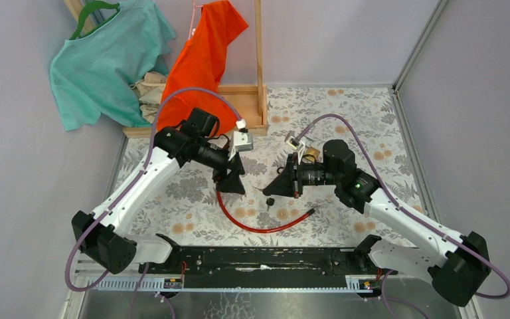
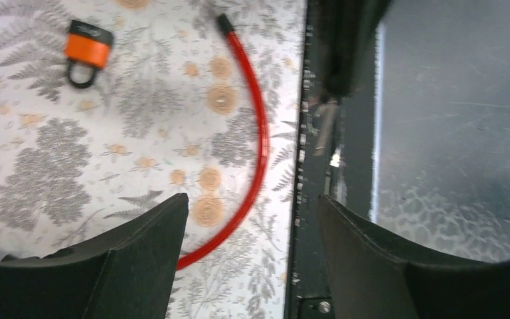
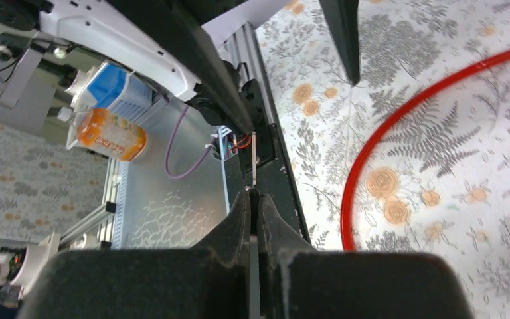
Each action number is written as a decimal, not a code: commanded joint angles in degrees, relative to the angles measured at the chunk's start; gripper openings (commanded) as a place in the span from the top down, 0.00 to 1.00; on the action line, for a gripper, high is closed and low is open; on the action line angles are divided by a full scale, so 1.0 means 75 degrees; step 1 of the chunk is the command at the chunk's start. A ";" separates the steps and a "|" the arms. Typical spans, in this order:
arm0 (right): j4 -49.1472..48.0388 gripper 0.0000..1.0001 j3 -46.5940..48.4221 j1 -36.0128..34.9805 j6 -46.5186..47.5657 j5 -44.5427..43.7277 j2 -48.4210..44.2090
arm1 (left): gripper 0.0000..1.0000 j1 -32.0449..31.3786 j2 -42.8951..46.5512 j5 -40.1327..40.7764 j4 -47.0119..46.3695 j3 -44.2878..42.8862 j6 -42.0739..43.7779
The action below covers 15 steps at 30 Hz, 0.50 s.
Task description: Unlock with the key
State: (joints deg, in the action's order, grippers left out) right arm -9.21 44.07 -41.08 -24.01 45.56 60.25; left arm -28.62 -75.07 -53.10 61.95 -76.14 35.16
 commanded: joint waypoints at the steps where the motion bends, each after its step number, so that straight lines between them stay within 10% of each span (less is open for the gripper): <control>1: 0.1947 1.00 0.0332 0.0196 0.0353 -0.1113 -0.0657 | 0.23 -0.0038 -0.0418 0.1367 -0.2462 0.0315 -0.1626; 7: 0.4623 1.00 0.0833 0.0239 0.0351 -0.4245 -0.1747 | 0.21 -0.0453 -0.1873 0.2263 -0.5351 0.0896 -0.2954; 15: 0.6164 1.00 0.1373 0.0239 0.0106 -0.5644 -0.2546 | 0.13 -0.1282 -0.5237 0.2291 -0.5425 -0.1184 -0.1400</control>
State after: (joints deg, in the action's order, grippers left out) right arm 29.98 50.85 -39.57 -22.37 10.79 42.33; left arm -36.64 -107.07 -36.53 26.46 -77.10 20.21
